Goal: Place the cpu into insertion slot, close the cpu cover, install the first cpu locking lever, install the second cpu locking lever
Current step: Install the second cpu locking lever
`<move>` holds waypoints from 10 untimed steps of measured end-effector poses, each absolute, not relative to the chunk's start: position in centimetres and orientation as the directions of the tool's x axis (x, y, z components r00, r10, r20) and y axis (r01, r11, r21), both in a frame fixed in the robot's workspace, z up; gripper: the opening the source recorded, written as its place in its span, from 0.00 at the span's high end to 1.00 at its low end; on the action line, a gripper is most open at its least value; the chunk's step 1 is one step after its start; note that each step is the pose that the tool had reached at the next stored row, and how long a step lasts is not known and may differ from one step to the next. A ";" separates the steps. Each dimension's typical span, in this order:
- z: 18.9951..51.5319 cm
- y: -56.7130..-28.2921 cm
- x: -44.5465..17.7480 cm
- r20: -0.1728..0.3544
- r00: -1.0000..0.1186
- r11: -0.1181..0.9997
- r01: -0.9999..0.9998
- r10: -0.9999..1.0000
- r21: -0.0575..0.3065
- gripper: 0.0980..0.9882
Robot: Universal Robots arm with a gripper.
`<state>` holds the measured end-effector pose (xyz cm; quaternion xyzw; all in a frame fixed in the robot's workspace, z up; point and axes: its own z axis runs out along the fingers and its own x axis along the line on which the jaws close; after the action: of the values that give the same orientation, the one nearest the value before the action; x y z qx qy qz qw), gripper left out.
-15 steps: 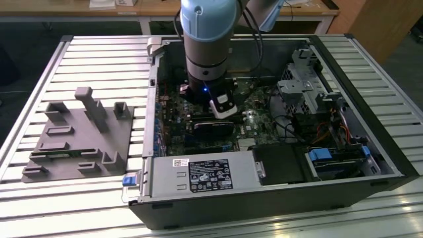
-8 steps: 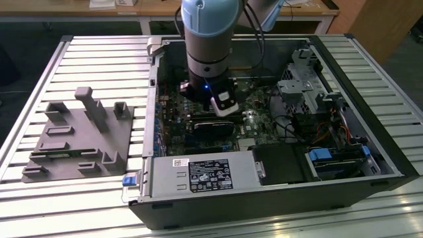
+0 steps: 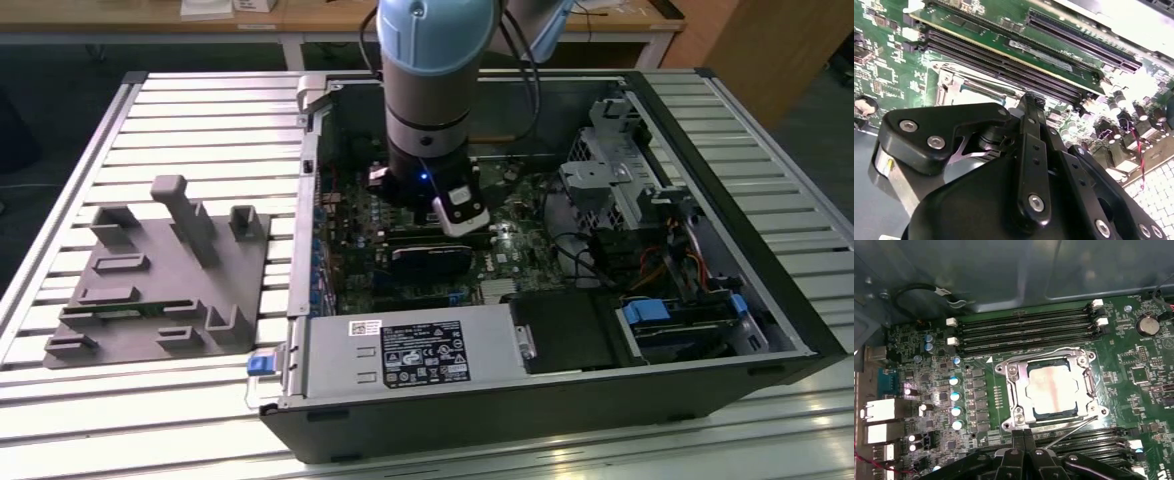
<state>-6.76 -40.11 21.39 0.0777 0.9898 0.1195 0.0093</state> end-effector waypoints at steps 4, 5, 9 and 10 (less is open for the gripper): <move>21.4 -40.1 -6.2 0.001 -0.988 0.959 0.152 0.156 0.238 0.99; 21.4 -40.1 -6.1 0.002 -0.988 0.959 0.153 0.157 0.238 0.99; 21.3 -40.1 -6.1 0.002 -0.987 0.959 0.154 0.158 0.238 0.99; 21.3 -40.1 -6.1 0.002 -0.987 0.959 0.154 0.158 0.238 0.99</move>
<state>-6.15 -40.11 21.29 0.0787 0.9897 0.1194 0.0086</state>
